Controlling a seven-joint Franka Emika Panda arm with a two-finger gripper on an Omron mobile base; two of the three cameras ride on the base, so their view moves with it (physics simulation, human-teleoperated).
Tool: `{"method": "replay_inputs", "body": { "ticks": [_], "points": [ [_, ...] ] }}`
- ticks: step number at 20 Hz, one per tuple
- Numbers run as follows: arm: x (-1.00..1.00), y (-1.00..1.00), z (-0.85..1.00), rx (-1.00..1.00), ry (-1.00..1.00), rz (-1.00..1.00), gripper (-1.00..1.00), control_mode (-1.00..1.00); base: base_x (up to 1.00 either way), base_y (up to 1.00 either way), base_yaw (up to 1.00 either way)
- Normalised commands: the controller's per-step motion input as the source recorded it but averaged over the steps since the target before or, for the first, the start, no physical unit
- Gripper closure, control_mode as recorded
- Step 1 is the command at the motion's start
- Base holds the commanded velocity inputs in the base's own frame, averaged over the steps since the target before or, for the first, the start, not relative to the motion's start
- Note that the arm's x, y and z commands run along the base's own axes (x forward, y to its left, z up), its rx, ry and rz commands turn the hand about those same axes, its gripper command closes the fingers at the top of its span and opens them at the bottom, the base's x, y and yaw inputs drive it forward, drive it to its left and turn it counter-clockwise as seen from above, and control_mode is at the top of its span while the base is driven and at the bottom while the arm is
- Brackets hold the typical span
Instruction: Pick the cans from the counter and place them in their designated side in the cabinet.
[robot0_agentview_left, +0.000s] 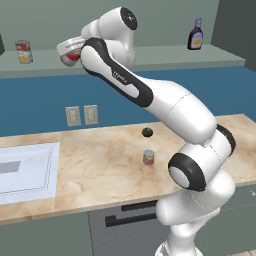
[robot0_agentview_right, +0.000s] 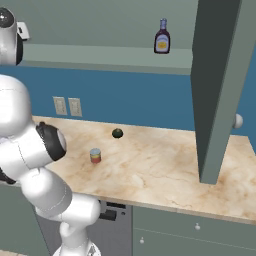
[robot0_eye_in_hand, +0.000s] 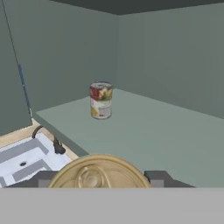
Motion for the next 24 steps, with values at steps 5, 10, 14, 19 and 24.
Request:
{"method": "replay_inputs", "body": {
  "ticks": [5, 10, 14, 19, 24],
  "points": [
    [0.15, 0.09, -0.12, 0.0, 0.0, 0.0, 1.0, -1.0, 0.0, 0.0, 0.0],
    [0.18, 0.1, -0.05, 0.0, 0.0, 0.0, 1.0, -1.0, 0.0, 0.0, 0.0],
    [0.21, 0.1, -0.01, 0.0, 0.0, 0.0, 1.0, -1.0, 0.0, 0.0, 0.0],
    [0.19, 0.09, 0.0, 0.0, 0.0, 0.0, 1.0, -1.0, 0.0, 0.0, 0.0],
    [0.19, 0.09, 0.0, 0.0, 0.0, 0.0, 1.0, -1.0, 0.0, 0.0, 0.0]
  ]
}}
